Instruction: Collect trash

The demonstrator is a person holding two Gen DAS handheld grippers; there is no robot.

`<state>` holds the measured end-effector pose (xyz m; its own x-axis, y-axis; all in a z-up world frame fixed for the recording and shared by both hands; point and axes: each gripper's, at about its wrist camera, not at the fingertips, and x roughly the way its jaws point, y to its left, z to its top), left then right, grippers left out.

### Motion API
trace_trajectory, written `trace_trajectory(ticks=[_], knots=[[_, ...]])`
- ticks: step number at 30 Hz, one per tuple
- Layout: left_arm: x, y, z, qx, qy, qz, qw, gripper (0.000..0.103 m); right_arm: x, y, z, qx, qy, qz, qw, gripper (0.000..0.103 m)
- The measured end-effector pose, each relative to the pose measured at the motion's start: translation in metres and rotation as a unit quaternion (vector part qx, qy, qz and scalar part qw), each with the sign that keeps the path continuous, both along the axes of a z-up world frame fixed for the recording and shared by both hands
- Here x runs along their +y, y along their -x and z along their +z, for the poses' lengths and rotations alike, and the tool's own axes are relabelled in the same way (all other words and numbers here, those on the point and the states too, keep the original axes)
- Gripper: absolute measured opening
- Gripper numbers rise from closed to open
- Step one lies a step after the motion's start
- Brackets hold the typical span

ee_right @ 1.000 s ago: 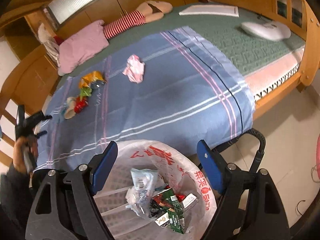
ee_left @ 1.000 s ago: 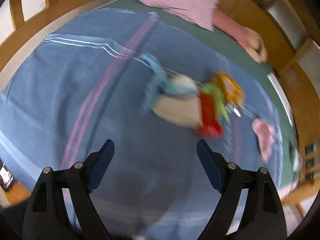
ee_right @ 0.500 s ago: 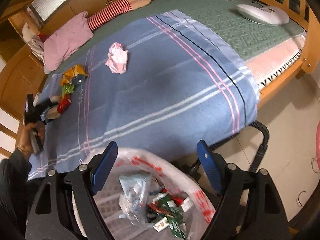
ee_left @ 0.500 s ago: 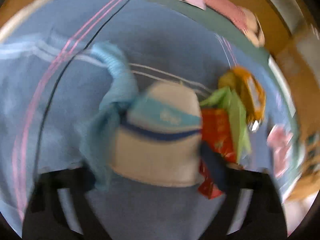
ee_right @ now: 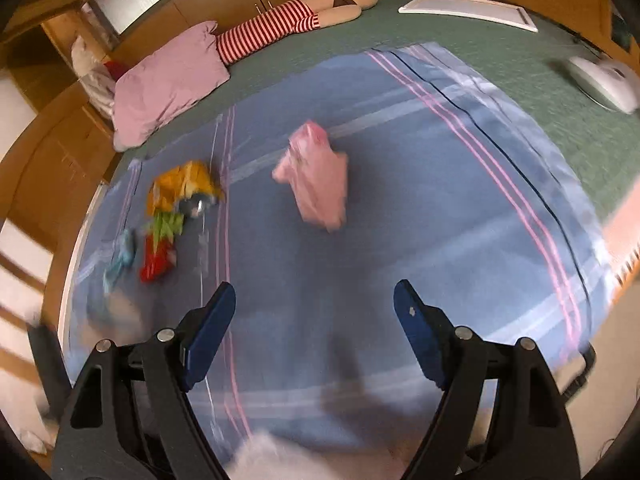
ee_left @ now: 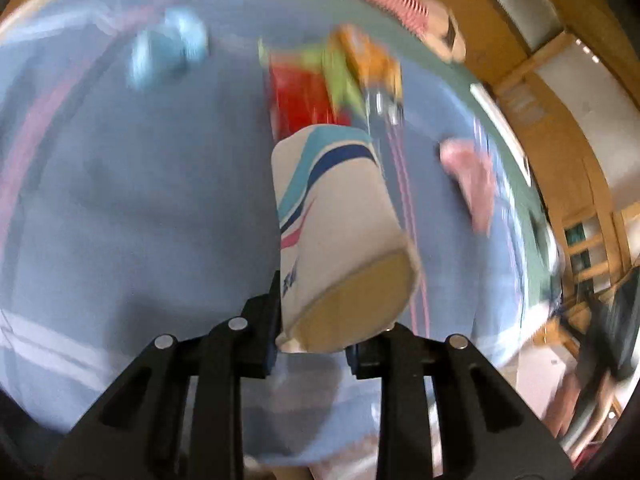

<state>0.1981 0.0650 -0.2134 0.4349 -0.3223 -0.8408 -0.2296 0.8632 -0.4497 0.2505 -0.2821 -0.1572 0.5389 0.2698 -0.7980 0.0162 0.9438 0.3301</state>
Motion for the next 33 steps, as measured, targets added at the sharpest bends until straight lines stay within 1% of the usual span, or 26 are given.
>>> trace_trajectory(ticks=[1, 2, 4, 5, 6, 7, 8, 9, 10, 11, 12, 13, 14, 17, 19, 21, 23, 24, 25, 26, 27, 29, 30, 31, 32, 33], knots=[[-0.006, 0.005, -0.007, 0.016, 0.009, -0.004, 0.9998, 0.027, 0.011, -0.025, -0.001, -0.004, 0.013, -0.002, 1.0, 0.08], [-0.012, 0.009, -0.01, 0.017, 0.01, -0.01, 0.9998, 0.029, 0.019, -0.04, -0.002, -0.005, 0.03, -0.004, 1.0, 0.08], [-0.014, 0.01, 0.003, -0.018, -0.019, -0.014, 0.9996, 0.033, 0.039, -0.08, -0.011, -0.006, 0.073, -0.001, 0.997, 0.08], [-0.011, 0.012, 0.008, -0.029, -0.025, 0.0, 0.9992, 0.038, 0.047, -0.093, -0.018, -0.004, 0.092, -0.001, 0.996, 0.08], [-0.007, 0.017, 0.008, -0.033, -0.025, 0.011, 0.9991, 0.046, 0.054, -0.105, -0.024, 0.0, 0.112, -0.001, 0.994, 0.08], [-0.001, 0.018, 0.008, -0.033, -0.016, 0.022, 0.9991, 0.051, 0.065, -0.122, -0.039, 0.018, 0.139, 0.009, 0.99, 0.08], [0.004, 0.019, 0.007, -0.032, -0.008, 0.03, 0.999, 0.06, 0.068, -0.13, -0.049, 0.035, 0.143, 0.013, 0.989, 0.073], [0.009, 0.022, 0.007, -0.03, 0.005, 0.045, 0.9985, 0.067, 0.07, -0.135, -0.057, 0.048, 0.142, 0.012, 0.989, 0.06], [0.014, 0.024, 0.007, -0.031, 0.019, 0.06, 0.9975, 0.071, 0.071, -0.135, -0.067, 0.066, 0.139, 0.009, 0.988, 0.035], [0.023, 0.027, 0.008, -0.033, 0.032, 0.074, 0.9962, 0.079, 0.072, -0.131, -0.069, 0.067, 0.134, 0.011, 0.989, 0.027], [0.025, 0.029, 0.009, -0.036, 0.039, 0.088, 0.9947, 0.083, 0.073, -0.126, -0.068, 0.061, 0.125, 0.018, 0.99, 0.024], [0.03, 0.03, 0.011, -0.04, 0.043, 0.101, 0.9932, 0.083, 0.078, -0.112, -0.065, 0.057, 0.114, 0.043, 0.991, 0.02], [0.035, 0.033, 0.013, -0.045, 0.04, 0.119, 0.9911, 0.083, 0.082, -0.102, -0.063, 0.055, 0.113, 0.06, 0.99, 0.019], [0.047, 0.042, 0.025, -0.069, 0.015, 0.162, 0.9843, 0.083, 0.091, -0.056, -0.053, 0.046, 0.103, 0.108, 0.988, 0.019], [0.051, 0.049, 0.036, -0.09, -0.015, 0.18, 0.9795, 0.084, 0.089, -0.027, -0.044, 0.035, 0.09, 0.123, 0.988, 0.019], [0.044, 0.041, 0.045, -0.104, -0.046, 0.192, 0.9748, 0.085, 0.082, 0.0, -0.034, 0.02, 0.078, 0.121, 0.989, 0.019], [0.042, 0.041, 0.052, -0.113, -0.101, 0.212, 0.9655, 0.086, 0.067, 0.029, -0.022, 0.003, 0.053, 0.107, 0.993, 0.019], [0.045, 0.041, 0.056, -0.112, -0.121, 0.218, 0.962, 0.086, 0.06, 0.041, -0.018, -0.002, 0.043, 0.097, 0.994, 0.019], [0.05, 0.044, 0.059, -0.111, -0.138, 0.224, 0.9585, 0.086, 0.059, 0.05, -0.016, -0.005, 0.038, 0.09, 0.995, 0.019], [0.051, 0.044, 0.06, -0.115, -0.141, 0.23, 0.9561, 0.086, 0.053, 0.062, -0.013, -0.009, 0.029, 0.079, 0.996, 0.019], [0.054, 0.052, 0.065, -0.125, -0.128, 0.231, 0.9565, 0.091, 0.047, 0.072, -0.012, -0.011, 0.021, 0.072, 0.997, 0.019], [0.055, 0.052, 0.067, -0.14, -0.095, 0.213, 0.9622, 0.095, 0.034, 0.09, -0.008, -0.013, 0.002, 0.058, 0.998, 0.019], [0.053, 0.05, 0.066, -0.139, -0.075, 0.188, 0.9693, 0.095, 0.031, 0.096, -0.008, -0.013, -0.002, 0.054, 0.998, 0.019], [0.051, 0.048, 0.064, -0.137, -0.06, 0.17, 0.974, 0.095, 0.025, 0.101, -0.007, -0.01, -0.003, 0.051, 0.999, 0.019], [0.047, 0.045, 0.063, -0.138, -0.04, 0.15, 0.9782, 0.095, 0.02, 0.105, -0.005, -0.01, 0.001, 0.05, 0.999, 0.019], [0.042, 0.044, 0.064, -0.143, -0.027, 0.135, 0.98, 0.095, 0.021, 0.108, -0.004, -0.012, 0.008, 0.049, 0.999, 0.019]])
